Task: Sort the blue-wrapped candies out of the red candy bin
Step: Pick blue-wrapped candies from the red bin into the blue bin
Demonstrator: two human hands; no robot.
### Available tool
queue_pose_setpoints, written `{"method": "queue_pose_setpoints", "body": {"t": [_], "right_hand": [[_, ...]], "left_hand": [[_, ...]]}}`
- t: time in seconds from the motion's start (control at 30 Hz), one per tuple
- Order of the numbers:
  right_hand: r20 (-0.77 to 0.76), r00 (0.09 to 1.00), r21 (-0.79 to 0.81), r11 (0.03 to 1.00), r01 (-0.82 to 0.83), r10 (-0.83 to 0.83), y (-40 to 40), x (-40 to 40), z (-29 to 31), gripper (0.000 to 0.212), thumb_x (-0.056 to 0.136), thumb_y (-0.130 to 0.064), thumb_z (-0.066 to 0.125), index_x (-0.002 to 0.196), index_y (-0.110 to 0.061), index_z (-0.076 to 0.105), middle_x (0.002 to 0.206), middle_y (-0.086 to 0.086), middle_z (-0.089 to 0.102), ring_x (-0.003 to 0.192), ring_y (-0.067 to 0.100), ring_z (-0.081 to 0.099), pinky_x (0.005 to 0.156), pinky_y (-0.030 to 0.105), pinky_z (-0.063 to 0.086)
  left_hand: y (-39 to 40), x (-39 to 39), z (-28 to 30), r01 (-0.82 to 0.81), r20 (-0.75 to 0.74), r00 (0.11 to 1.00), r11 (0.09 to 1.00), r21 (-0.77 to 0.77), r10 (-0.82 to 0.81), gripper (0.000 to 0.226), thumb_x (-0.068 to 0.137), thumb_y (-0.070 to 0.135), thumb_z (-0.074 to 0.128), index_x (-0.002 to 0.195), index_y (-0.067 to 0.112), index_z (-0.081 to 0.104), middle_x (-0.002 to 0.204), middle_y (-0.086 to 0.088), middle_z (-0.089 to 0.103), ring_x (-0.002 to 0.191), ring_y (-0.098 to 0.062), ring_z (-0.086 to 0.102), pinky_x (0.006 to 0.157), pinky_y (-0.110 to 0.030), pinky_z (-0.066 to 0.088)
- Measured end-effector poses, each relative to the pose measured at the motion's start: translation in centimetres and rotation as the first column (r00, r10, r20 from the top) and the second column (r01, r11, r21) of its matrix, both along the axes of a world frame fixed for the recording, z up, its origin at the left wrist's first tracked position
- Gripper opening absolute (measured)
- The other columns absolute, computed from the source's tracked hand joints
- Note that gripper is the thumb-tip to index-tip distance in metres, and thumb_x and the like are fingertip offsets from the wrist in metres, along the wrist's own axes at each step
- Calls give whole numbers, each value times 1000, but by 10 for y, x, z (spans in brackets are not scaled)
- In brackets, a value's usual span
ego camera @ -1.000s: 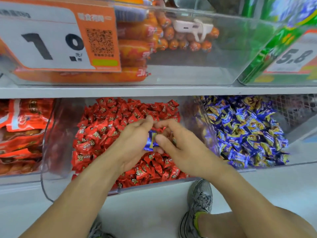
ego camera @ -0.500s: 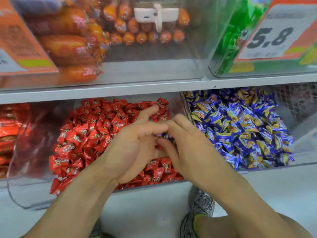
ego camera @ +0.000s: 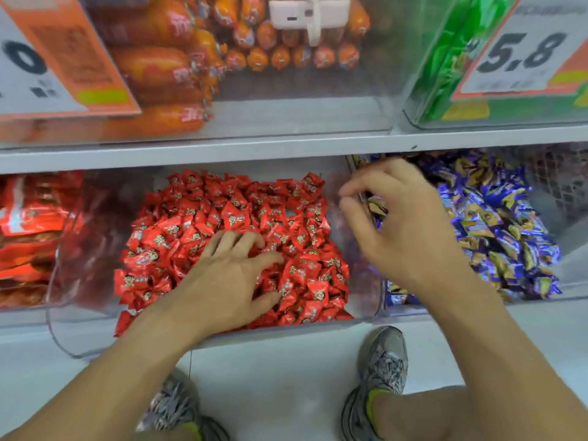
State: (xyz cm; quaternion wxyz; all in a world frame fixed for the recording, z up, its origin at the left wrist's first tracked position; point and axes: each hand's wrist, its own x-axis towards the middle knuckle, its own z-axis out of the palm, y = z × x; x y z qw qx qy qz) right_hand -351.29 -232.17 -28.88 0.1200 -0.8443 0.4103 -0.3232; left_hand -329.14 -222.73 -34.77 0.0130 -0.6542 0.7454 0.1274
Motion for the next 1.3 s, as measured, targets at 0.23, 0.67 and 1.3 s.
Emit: {"method": "queue_pose_setpoints", "body": {"t": [0.23, 0.67, 1.3], "right_hand": [[-395, 771, 395, 850, -349, 500, 25, 75, -47, 35, 81, -42, 68, 114, -33, 65, 115, -4, 58, 109, 21, 51, 97, 44, 44], [-662, 647, 430, 899, -86, 378, -17, 100, -57, 41, 93, -37, 57, 133, -43, 52, 148, -2, 33, 136, 31, 31, 108, 47, 32], [-643, 637, 409, 894, -184, 425, -5, 111, -56, 46, 83, -46, 71, 126, -50, 55, 134, -9, 41, 128, 21, 32, 100, 46, 34]], "left_hand": [[6, 60, 2, -163, -5, 987, 987, -8, 163, 72, 61, 62, 39, 126, 37, 58, 122, 10, 51, 119, -21, 43, 110, -43, 30], [2, 90, 7, -306, -32, 952, 946, -107, 304, 48, 83, 33, 71, 129, 35, 55, 131, 3, 52, 119, -23, 44, 102, -43, 37], [13, 85, 12, -241, 15, 970, 969, 60, 241, 42, 86, 44, 64, 127, 43, 52, 147, 11, 29, 137, -18, 28, 120, -42, 14]]}}
